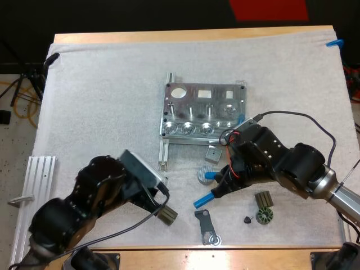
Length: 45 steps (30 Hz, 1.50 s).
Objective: Load cells from right to left
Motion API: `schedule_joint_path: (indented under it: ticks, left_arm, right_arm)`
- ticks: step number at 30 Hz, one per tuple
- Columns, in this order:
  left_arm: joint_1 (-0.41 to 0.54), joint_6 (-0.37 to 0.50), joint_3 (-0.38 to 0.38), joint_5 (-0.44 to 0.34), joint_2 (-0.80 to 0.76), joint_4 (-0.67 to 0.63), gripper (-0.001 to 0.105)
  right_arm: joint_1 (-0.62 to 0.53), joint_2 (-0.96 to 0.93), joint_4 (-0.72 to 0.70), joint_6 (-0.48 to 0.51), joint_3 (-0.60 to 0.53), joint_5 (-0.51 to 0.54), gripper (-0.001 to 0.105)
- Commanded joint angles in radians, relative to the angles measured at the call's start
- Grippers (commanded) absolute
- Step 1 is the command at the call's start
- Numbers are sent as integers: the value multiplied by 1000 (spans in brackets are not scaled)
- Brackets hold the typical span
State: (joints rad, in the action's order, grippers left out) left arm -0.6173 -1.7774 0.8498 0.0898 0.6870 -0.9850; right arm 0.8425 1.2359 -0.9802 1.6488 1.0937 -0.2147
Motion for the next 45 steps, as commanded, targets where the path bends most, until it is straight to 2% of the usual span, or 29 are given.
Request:
schedule_joint_path:
  ticks: [1, 4, 8, 11, 16, 23, 31, 34, 39, 45]
  left_arm:
    - [-5, -79, 9, -58, -28, 3, 53]
    - [-5, -126, 9, -72, -72, -2, 53]
    - [-5, -126, 9, -79, -113, -31, 53]
    - [-5, -126, 9, -123, -136, -84, 53]
    - [-5, -94, 9, -139, -146, -130, 53]
    - [-5, -67, 9, -139, -146, -131, 53]
    - [-5, -49, 9, -139, -146, -131, 53]
    - [-5, -49, 9, -139, -146, -131, 53]
    - [-5, -49, 9, -139, -146, -131, 53]
    - [-5, -45, 9, -130, -146, -131, 53]
  right_arm:
    - [0, -5, -5, 13, 11, 3, 1]
    - [0, -5, -9, 16, 11, 3, 1]
    - [0, -5, -20, 22, 14, 3, 1]
    - [0, -5, -44, 62, 33, 22, 1]
    - [0, -5, -56, 102, 91, 84, 1]
    - [0, -5, -58, 170, 161, 114, 1]
    - [0, 93, -239, 338, 321, 262, 1]
    - [0, 149, -288, 382, 377, 272, 1]
    - [-11, 231, -339, 405, 454, 293, 1]
    - [-87, 330, -412, 406, 555, 293, 1]
